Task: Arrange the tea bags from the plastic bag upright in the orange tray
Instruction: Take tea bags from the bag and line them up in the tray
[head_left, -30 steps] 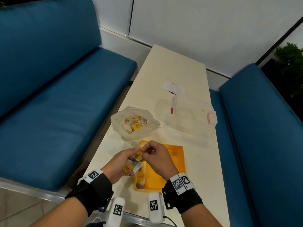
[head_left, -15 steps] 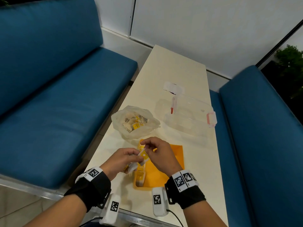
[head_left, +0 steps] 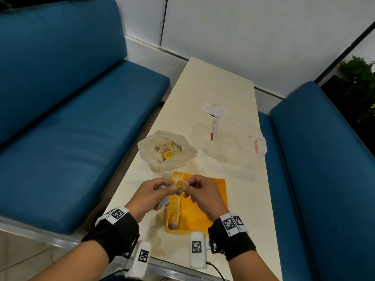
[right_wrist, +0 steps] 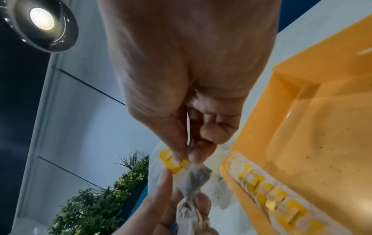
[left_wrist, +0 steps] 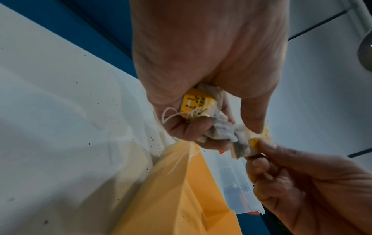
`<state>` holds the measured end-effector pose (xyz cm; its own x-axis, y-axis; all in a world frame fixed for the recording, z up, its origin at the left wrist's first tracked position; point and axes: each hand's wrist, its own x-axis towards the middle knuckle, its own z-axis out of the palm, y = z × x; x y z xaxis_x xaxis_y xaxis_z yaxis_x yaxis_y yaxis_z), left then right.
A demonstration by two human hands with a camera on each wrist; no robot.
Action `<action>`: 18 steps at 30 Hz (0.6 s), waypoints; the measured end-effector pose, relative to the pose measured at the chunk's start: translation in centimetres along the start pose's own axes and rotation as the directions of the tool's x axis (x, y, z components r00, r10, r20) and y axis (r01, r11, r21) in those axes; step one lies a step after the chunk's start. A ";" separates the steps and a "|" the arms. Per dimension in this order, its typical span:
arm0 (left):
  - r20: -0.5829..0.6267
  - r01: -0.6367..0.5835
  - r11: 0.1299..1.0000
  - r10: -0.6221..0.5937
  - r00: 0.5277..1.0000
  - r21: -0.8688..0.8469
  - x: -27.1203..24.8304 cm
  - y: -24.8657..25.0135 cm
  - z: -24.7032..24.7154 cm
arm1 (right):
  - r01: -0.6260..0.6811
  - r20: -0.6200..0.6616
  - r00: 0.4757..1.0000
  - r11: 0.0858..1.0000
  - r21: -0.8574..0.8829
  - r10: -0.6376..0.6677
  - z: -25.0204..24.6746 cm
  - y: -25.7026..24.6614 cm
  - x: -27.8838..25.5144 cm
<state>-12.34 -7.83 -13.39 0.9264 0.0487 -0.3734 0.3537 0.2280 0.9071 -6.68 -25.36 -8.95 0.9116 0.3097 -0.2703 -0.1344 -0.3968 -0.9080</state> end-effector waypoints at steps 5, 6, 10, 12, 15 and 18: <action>-0.162 0.104 0.991 -0.088 0.983 0.087 0.7 -1.7 -0.8 | -0.100 0.093 0.990 0.992 -0.081 0.107 -0.8 2.4 -0.4; -0.176 0.125 0.984 -0.102 0.979 0.127 0.7 -2.1 -1.0 | -0.127 0.113 0.984 0.986 -0.104 0.139 -0.9 2.9 -0.5; -0.168 0.223 0.917 -0.175 0.970 0.331 0.5 -3.0 -1.2 | -0.207 0.168 0.954 0.951 -0.228 0.248 -0.4 4.8 -0.6; -0.152 0.240 0.889 -0.195 0.969 0.391 0.3 -3.3 -1.0 | -0.231 0.198 0.936 0.931 -0.282 0.292 0.3 5.2 -0.6; -0.151 0.266 0.866 -0.222 0.963 0.423 0.2 -3.7 -0.5 | -0.248 0.230 0.914 0.908 -0.338 0.335 1.4 5.3 -0.6; -0.166 0.294 0.861 -0.247 0.955 0.414 0.3 -3.7 -0.2 | -0.238 0.236 0.904 0.879 -0.413 0.356 2.2 5.4 -0.5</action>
<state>-13.42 -8.46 -16.88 0.7758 0.1514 -0.6125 0.6309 -0.1916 0.7518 -8.69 -25.73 -14.40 0.6846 0.3430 -0.6432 -0.1751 -0.7792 -0.6018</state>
